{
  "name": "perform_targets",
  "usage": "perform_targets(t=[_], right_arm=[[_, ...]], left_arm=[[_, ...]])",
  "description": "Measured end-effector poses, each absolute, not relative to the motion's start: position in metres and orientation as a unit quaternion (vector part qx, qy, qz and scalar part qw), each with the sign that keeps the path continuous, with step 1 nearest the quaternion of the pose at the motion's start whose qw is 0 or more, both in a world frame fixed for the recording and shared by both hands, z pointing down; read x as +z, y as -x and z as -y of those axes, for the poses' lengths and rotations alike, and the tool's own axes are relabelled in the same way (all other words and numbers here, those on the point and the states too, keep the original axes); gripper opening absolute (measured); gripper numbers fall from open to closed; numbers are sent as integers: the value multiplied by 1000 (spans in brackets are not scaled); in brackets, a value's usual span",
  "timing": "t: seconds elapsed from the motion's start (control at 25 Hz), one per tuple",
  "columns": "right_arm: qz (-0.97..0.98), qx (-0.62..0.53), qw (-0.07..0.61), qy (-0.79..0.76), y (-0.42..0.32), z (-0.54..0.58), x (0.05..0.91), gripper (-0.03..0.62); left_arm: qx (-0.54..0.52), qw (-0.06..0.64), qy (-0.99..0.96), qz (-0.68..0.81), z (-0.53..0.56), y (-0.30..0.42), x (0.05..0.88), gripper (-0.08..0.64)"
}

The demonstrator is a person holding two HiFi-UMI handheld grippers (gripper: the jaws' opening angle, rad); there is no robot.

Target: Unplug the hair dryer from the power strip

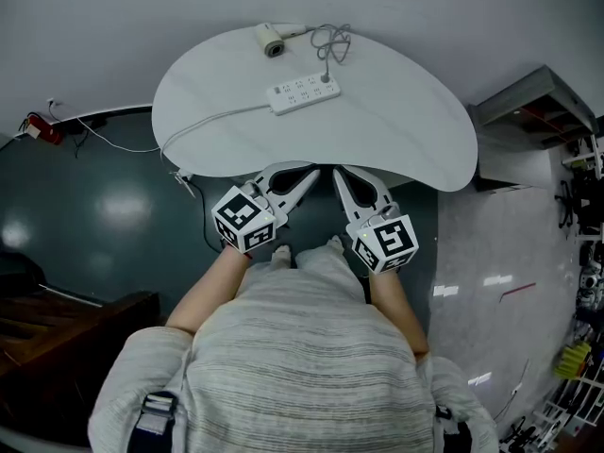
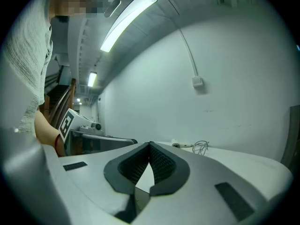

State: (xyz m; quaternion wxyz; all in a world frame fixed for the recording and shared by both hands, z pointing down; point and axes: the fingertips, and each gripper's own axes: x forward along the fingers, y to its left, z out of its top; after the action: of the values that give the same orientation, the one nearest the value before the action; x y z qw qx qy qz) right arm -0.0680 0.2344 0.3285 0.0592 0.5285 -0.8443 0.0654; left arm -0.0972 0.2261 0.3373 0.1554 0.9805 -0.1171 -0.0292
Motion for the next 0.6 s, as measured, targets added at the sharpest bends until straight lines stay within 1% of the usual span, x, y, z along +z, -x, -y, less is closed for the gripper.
perform_targets(t=[0.28, 0.6], right_arm=[[856, 71, 43, -511, 69, -223, 326, 26], [866, 82, 54, -489, 46, -173, 349, 26]], left_arm=[[-30, 159, -978, 132, -211, 97, 341, 9], [-8, 168, -974, 154, -163, 73, 359, 9]])
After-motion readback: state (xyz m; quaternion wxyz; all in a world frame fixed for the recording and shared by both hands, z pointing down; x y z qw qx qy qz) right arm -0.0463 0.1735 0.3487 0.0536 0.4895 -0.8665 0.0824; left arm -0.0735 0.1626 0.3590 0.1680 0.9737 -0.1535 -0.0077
